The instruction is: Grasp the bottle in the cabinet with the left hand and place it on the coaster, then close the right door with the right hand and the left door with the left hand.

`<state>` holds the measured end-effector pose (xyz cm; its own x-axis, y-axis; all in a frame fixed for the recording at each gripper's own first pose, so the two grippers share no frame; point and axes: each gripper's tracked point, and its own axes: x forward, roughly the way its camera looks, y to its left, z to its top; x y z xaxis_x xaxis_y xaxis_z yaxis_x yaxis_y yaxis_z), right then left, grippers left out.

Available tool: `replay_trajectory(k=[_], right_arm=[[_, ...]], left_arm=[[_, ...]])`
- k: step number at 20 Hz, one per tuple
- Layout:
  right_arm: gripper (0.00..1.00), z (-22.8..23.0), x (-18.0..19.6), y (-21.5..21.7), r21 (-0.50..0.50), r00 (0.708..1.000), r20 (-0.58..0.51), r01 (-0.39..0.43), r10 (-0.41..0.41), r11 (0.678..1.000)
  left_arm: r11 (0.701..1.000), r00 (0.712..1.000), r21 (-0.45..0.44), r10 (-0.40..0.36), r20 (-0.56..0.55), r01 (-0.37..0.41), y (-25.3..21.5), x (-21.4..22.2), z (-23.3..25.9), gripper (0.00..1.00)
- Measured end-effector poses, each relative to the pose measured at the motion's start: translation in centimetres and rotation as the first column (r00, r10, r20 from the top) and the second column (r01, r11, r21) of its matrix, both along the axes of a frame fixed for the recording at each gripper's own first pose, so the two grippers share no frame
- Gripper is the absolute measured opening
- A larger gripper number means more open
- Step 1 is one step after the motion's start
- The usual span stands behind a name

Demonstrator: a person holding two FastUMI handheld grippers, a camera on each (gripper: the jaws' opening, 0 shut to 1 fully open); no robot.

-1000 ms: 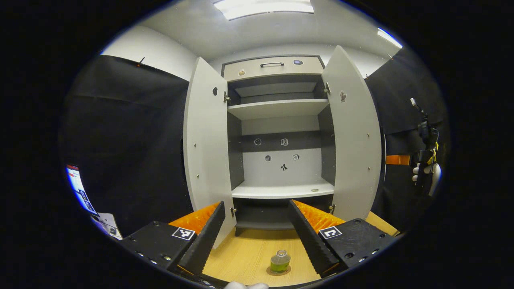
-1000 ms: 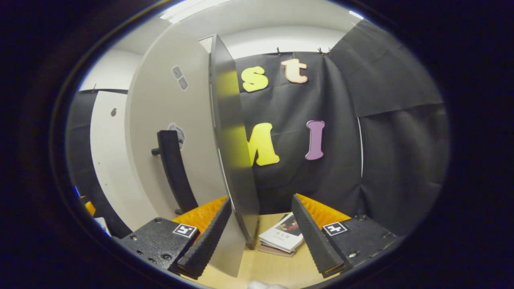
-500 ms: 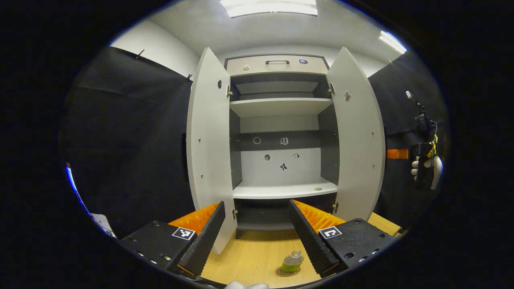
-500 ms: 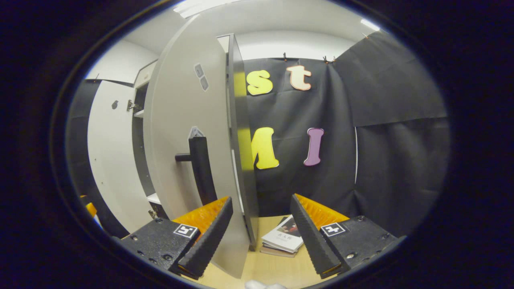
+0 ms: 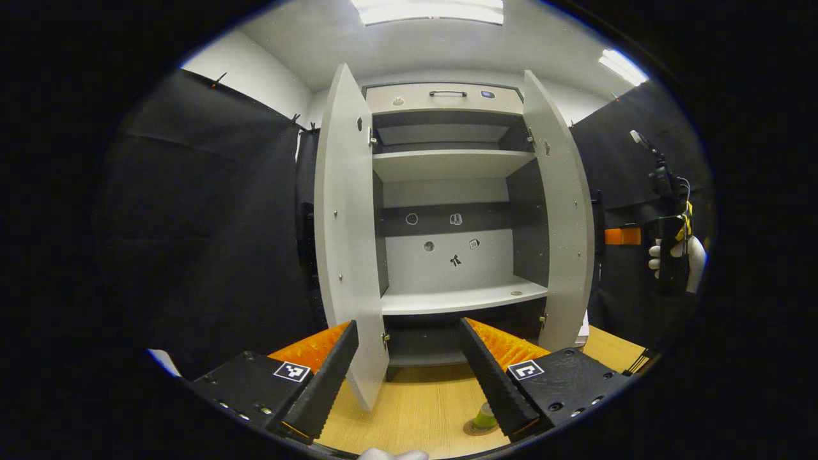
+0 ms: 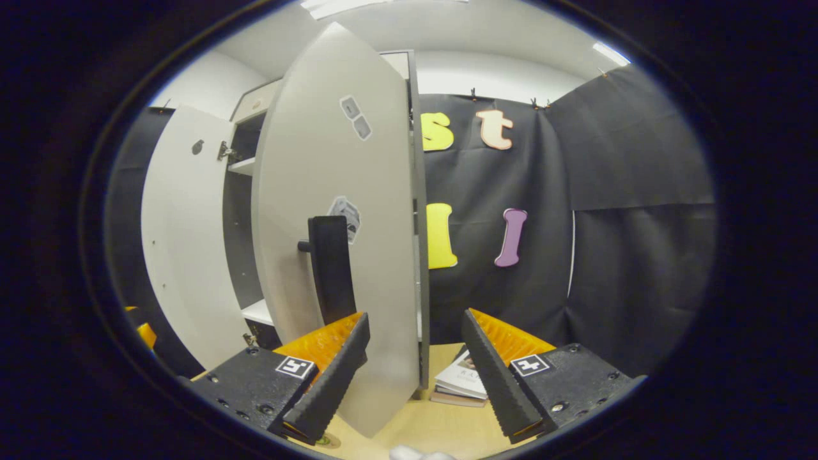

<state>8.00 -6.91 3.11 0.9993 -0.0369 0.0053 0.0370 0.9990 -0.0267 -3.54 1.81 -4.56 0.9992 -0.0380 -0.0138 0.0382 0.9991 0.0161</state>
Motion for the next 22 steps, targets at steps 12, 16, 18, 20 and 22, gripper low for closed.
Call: replay_trajectory(k=[12, 16, 18, 20, 22], right_arm=[[0.97, -1.3, 0.8, 10.9, 0.005, 0.976, -0.042, -0.211, 0.211, 0.977], [0.97, -2.0, -0.2, 11.5, -0.016, 0.979, -0.048, -0.2, 0.199, 0.98], [0.97, -2.5, -0.8, 12.0, -0.019, 0.979, -0.053, -0.196, 0.194, 0.981], [0.97, -3.2, -1.6, 12.5, -0.017, 0.979, -0.065, -0.196, 0.195, 0.98], [0.97, -4.1, -2.6, 13.0, -0.01, 0.977, -0.084, -0.198, 0.197, 0.98]], left_arm=[[0.998, 0.999, -0.028, 0.052, 0.001, -0.052, 4.3, -0.8, -0.5, 0.96], [0.997, 0.997, -0.024, 0.078, 0.0, -0.078, 6.0, -0.7, -0.5, 0.96], [0.996, 0.996, -0.019, 0.087, 0.0, -0.087, 6.9, -0.4, -0.4, 0.96], [0.995, 0.995, -0.013, 0.097, 0.007, -0.097, 8.4, 0.1, 0.0, 0.96], [0.993, 0.993, -0.007, 0.115, 0.012, -0.115, 10.0, 0.7, 0.1, 0.96]])
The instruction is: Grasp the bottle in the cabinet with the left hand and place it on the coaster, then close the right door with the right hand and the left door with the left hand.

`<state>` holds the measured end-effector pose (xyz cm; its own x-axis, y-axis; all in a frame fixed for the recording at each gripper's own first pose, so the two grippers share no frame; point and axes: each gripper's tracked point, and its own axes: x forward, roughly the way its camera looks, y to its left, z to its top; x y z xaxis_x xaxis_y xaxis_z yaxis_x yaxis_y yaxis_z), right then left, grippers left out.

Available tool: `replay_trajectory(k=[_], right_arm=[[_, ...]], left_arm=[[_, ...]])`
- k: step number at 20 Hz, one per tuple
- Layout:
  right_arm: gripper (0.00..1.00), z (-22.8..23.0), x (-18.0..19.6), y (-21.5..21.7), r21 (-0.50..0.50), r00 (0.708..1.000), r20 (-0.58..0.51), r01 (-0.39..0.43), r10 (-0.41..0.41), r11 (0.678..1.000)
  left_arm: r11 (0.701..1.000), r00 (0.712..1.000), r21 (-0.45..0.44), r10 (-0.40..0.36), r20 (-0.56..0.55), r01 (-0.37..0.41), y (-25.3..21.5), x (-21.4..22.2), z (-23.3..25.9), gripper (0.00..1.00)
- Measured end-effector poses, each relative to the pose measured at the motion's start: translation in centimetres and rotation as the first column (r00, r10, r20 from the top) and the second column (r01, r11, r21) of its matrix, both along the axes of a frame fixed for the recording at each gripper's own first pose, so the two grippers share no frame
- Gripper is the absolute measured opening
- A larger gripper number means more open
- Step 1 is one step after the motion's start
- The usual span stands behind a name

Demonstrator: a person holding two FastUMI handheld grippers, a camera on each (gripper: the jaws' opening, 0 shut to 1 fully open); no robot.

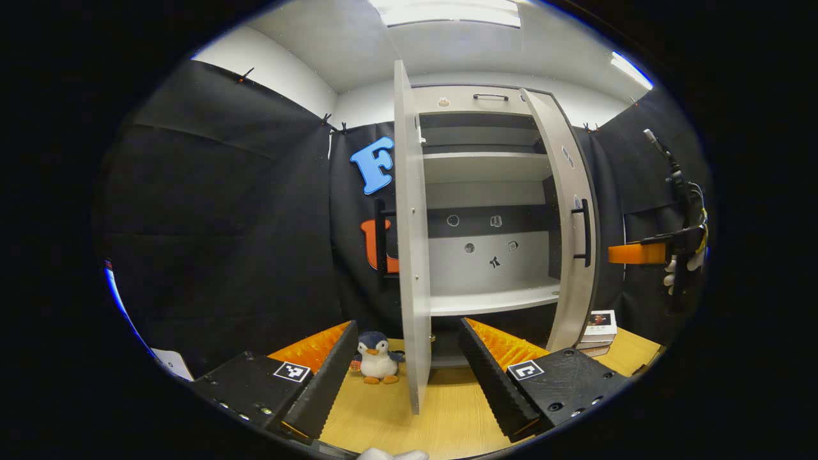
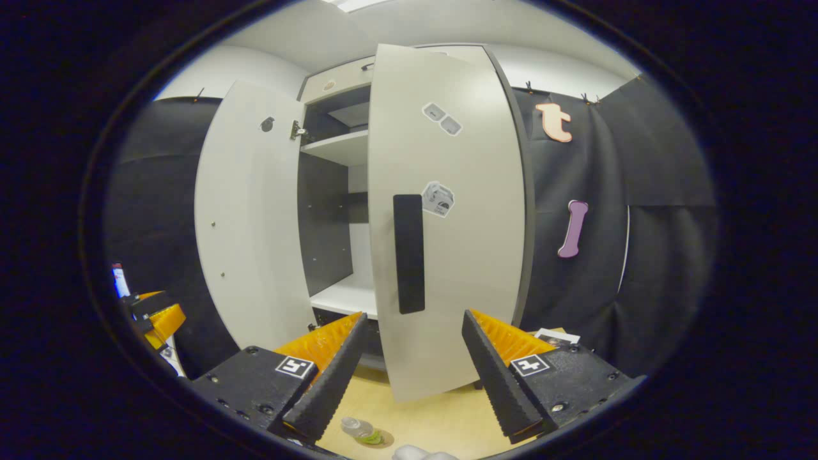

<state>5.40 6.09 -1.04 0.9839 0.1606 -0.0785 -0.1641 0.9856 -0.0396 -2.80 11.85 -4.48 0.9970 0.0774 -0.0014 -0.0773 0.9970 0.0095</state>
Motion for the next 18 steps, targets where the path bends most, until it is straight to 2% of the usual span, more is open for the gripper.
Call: replay_trajectory(k=[4, 12, 18], right_arm=[[0.97, -1.0, -2.3, 0.1, -0.029, 1.0, -0.017, 0.024, -0.025, 0.999], [0.97, -3.0, -6.2, -0.7, -0.073, 0.992, -0.065, 0.101, -0.106, 0.992], [0.97, -4.2, -7.8, -1.6, -0.054, 0.983, -0.117, 0.134, -0.14, 0.989]], left_arm=[[0.999, 0.999, -0.002, 0.045, 0.013, -0.045, 3.9, 1.5, 0.2, 0.96], [0.99, 0.99, 0.054, 0.123, 0.068, -0.127, 12.1, 6.8, 2.6, 0.96], [0.991, 0.985, 0.015, 0.134, 0.113, -0.137, 13.5, 11.4, 5.8, 0.96]])
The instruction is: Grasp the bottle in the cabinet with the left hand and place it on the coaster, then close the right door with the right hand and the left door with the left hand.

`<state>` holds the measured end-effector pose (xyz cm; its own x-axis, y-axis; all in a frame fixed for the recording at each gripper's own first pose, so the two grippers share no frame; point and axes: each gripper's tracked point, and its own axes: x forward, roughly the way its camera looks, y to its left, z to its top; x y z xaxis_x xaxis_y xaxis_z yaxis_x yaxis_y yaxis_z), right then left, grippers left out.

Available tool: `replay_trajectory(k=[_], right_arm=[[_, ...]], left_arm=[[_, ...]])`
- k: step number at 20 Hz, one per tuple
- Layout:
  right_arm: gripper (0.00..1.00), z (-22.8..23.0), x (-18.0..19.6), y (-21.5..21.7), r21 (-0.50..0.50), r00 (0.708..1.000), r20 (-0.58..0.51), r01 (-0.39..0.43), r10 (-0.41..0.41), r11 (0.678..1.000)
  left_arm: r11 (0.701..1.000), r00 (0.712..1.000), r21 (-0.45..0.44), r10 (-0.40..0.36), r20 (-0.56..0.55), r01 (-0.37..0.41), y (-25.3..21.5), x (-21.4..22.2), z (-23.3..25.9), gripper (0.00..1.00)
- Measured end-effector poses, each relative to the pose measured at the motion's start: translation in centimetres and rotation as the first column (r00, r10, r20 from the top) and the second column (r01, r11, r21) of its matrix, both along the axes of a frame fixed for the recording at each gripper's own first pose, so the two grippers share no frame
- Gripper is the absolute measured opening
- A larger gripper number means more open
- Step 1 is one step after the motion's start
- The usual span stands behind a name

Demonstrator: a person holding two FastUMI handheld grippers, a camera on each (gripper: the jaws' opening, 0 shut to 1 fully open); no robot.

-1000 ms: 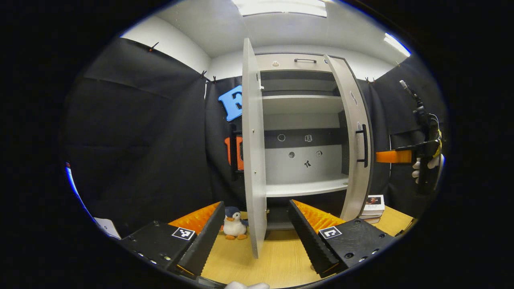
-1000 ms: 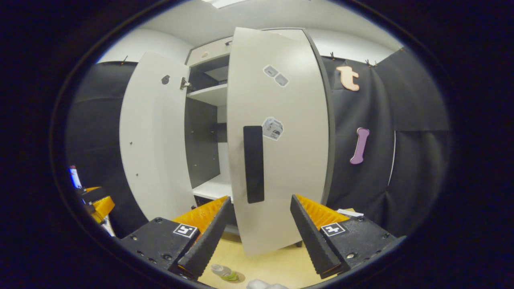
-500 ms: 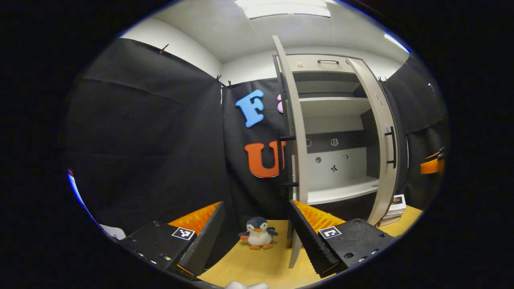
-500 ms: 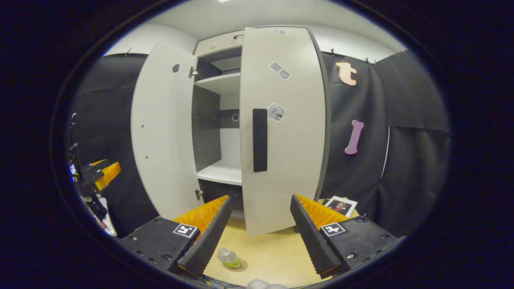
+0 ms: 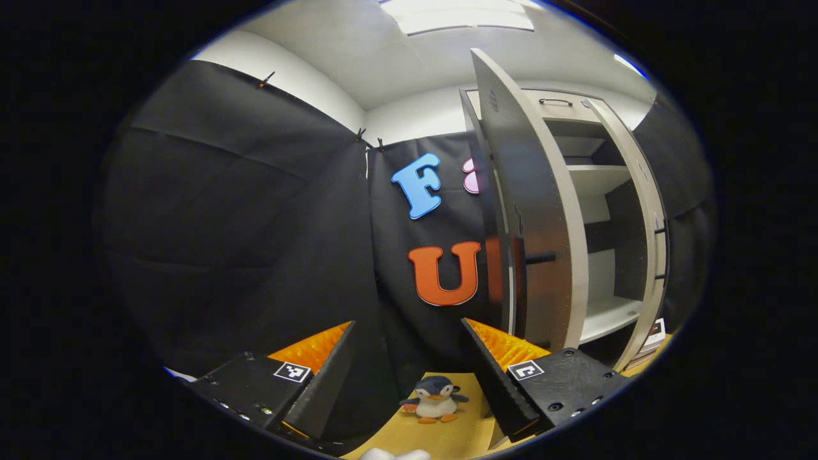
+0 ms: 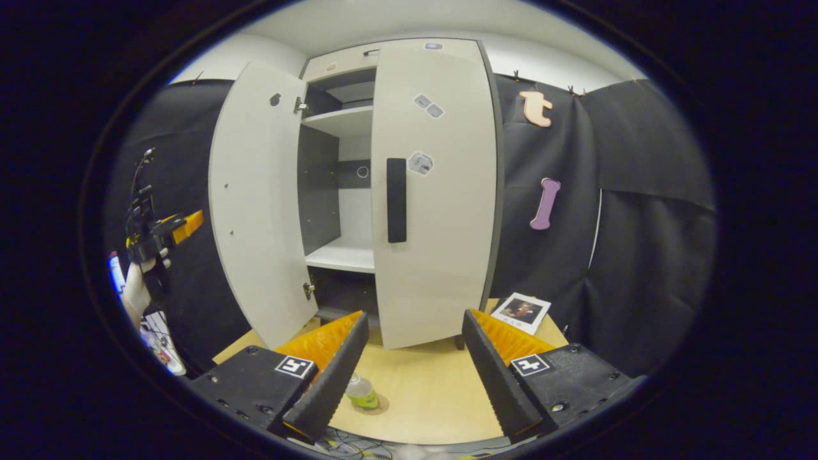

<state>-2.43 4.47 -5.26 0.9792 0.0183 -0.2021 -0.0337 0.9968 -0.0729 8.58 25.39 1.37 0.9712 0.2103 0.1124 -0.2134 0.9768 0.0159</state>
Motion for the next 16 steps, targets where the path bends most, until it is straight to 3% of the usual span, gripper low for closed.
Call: replay_trajectory(k=[8, 13, 16], right_arm=[[0.97, -0.4, 0.4, -2.2, 0.026, 1.0, -0.022, 0.009, -0.008, 1.0], [0.97, -0.6, 0.8, -3.2, 0.03, 0.999, -0.035, -0.001, 0.003, 1.0], [0.94, -0.3, 0.9, -3.7, 0.026, 1.0, -0.027, -0.011, 0.011, 1.0]], left_arm=[[1.0, 0.999, -0.013, 0.002, -0.045, -0.003, -2.2, 2.4, -0.3, 0.96], [0.999, 0.998, 0.004, 0.034, -0.053, -0.034, -2.4, 1.9, -0.3, 0.88], [0.999, 0.998, 0.01, 0.045, -0.031, -0.045, -3.0, 1.5, 0.5, 0.96]])
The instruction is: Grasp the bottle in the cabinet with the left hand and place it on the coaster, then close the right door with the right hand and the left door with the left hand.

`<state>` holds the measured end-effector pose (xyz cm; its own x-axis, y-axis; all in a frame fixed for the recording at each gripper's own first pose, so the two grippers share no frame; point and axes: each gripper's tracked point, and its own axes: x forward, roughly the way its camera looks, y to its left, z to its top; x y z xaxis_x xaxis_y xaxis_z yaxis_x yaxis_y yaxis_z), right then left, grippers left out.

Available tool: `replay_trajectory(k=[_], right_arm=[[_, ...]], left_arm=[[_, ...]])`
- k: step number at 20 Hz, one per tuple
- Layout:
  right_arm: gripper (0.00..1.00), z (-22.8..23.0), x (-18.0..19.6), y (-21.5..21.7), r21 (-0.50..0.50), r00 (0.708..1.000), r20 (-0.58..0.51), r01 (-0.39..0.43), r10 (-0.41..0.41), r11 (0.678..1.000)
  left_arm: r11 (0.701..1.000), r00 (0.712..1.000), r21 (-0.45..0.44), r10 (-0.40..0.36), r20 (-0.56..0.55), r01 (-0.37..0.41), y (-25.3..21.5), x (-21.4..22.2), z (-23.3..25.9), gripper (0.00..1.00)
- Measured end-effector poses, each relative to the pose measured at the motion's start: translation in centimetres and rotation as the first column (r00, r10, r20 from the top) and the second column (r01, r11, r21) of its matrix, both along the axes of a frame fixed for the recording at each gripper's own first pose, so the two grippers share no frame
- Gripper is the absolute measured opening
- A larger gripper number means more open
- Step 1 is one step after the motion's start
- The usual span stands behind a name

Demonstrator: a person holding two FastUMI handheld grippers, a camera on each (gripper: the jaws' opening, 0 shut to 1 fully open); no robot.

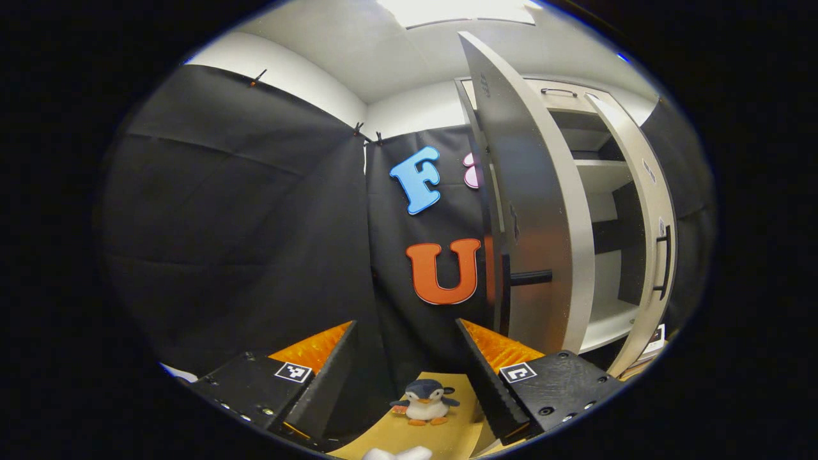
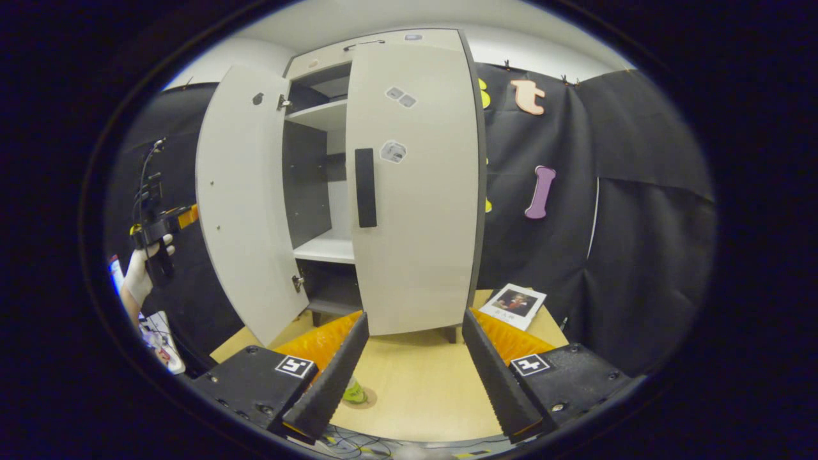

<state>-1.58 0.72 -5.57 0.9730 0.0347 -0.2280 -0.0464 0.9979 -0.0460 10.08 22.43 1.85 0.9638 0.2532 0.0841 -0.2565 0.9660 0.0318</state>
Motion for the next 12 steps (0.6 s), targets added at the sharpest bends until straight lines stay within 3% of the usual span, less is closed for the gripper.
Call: replay_trajectory(k=[2, 3, 4, 5, 9, 12], right_arm=[[0.97, 0.0, 0.1, -0.2, 0.008, 1.0, 0.002, -0.009, 0.009, 1.0], [0.97, 0.0, 0.0, -0.3, 0.009, 1.0, 0.003, -0.012, 0.012, 1.0], [0.97, 0.0, 0.1, -0.4, 0.011, 1.0, 0.005, -0.013, 0.013, 1.0], [0.97, -0.1, 0.2, -0.7, 0.014, 1.0, 0.004, -0.013, 0.013, 1.0], [0.97, -0.2, 0.1, -1.2, 0.03, 1.0, 0.004, -0.016, 0.016, 0.999], [0.97, 0.2, -0.1, -2.2, 0.015, 1.0, 0.007, -0.004, 0.004, 1.0]], left_arm=[[1.0, 1.0, 0.021, 0.007, 0.001, -0.007, -0.7, -0.3, 0.2, 0.91], [1.0, 1.0, 0.021, 0.003, 0.001, -0.003, -1.1, -0.4, 0.2, 0.95], [1.0, 1.0, 0.019, -0.008, 0.001, 0.008, -1.7, -0.5, 0.3, 0.9], [1.0, 1.0, 0.019, -0.02, 0.0, 0.02, -2.3, -0.7, 0.3, 0.95], [0.999, 0.999, 0.037, -0.038, -0.003, 0.038, -4.8, -0.8, 0.5, 0.9], [0.998, 0.998, 0.021, -0.059, 0.003, 0.059, -6.4, -0.9, 0.5, 0.94]])
